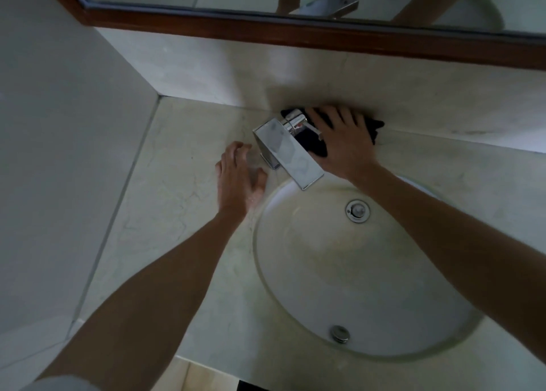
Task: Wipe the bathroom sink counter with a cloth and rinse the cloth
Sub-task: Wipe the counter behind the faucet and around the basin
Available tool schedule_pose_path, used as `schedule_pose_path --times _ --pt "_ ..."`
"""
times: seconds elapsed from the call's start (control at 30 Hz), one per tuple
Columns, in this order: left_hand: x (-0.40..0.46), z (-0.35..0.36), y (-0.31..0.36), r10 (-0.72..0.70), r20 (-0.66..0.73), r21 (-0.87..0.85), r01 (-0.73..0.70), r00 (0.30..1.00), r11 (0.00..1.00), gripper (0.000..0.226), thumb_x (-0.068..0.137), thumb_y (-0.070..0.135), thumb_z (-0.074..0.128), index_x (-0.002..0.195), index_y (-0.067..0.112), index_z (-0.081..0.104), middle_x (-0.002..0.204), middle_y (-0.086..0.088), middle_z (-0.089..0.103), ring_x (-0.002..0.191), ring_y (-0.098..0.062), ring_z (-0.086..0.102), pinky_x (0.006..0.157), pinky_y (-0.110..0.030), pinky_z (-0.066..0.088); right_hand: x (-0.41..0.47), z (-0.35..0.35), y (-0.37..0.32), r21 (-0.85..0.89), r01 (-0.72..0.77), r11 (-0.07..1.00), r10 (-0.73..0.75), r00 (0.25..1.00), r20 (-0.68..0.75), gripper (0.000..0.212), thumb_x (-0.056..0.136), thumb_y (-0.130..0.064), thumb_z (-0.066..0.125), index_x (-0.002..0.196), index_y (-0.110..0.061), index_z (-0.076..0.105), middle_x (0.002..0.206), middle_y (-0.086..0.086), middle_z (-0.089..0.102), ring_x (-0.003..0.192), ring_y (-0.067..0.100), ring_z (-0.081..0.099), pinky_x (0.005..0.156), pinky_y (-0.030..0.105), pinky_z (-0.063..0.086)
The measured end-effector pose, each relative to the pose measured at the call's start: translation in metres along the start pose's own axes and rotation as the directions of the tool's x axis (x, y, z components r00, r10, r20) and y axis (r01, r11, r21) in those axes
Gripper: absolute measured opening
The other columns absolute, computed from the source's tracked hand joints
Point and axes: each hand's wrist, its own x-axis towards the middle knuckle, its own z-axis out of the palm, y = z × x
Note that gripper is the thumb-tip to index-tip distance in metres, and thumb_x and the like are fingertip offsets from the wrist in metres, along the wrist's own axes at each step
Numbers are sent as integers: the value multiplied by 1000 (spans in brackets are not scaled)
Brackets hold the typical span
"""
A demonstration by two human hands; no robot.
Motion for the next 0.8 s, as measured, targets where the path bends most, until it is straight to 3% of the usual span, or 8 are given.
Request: schedule_pose_path --times 0.13,0.27,0.4,0.57,0.67,0.8 --pt "-1 1 0 3 -31 -4 -3 1000 1000 50 85 31 60 128 7 50 136 -12 46 120 -26 45 101 -40 38 5 8 3 -85 95 992 -89 994 69 66 83 -55 53 139 -19 53 123 12 56 111 35 51 90 46 37" --pt "-2 1 1 15 -49 -33 -17 999 999 45 84 27 57 122 5 52 130 -14 49 116 -28 47 95 -39 36 -5 3 15 -44 198 979 -195 979 66 60 75 -50 58 125 -17 56 112 14 58 100 36 54 81 45 39" --pt "-2 2 0 22 -38 -36 -24 999 999 44 85 31 47 120 5 53 128 -13 51 114 -27 47 92 -35 34 -15 0 33 29 383 923 -384 916 117 69 68 -54 58 127 -18 57 115 12 57 101 34 52 85 45 37" --pt "-2 2 -1 26 -55 -75 -31 998 997 38 90 27 44 118 4 55 125 -14 53 111 -26 49 90 -39 38 -8 4 31 43 587 809 -587 802 111 66 71 -53 63 125 -16 55 113 10 61 97 34 55 86 46 40" --pt "-3 1 0 37 -69 -133 -46 997 990 39 92 30 41 117 4 56 124 -14 53 110 -26 50 89 -40 40 -7 8 14 96 579 810 -586 807 71 61 73 -56 55 112 -9 60 104 9 62 89 33 56 85 45 41" --pt "-5 0 -3 35 -87 -204 -53 996 978 39 97 35 40 117 6 55 124 -13 53 111 -27 50 90 -41 40 -9 23 -22 223 516 827 -550 825 128 55 86 -59 45 118 -16 59 105 8 61 98 34 57 92 45 37"
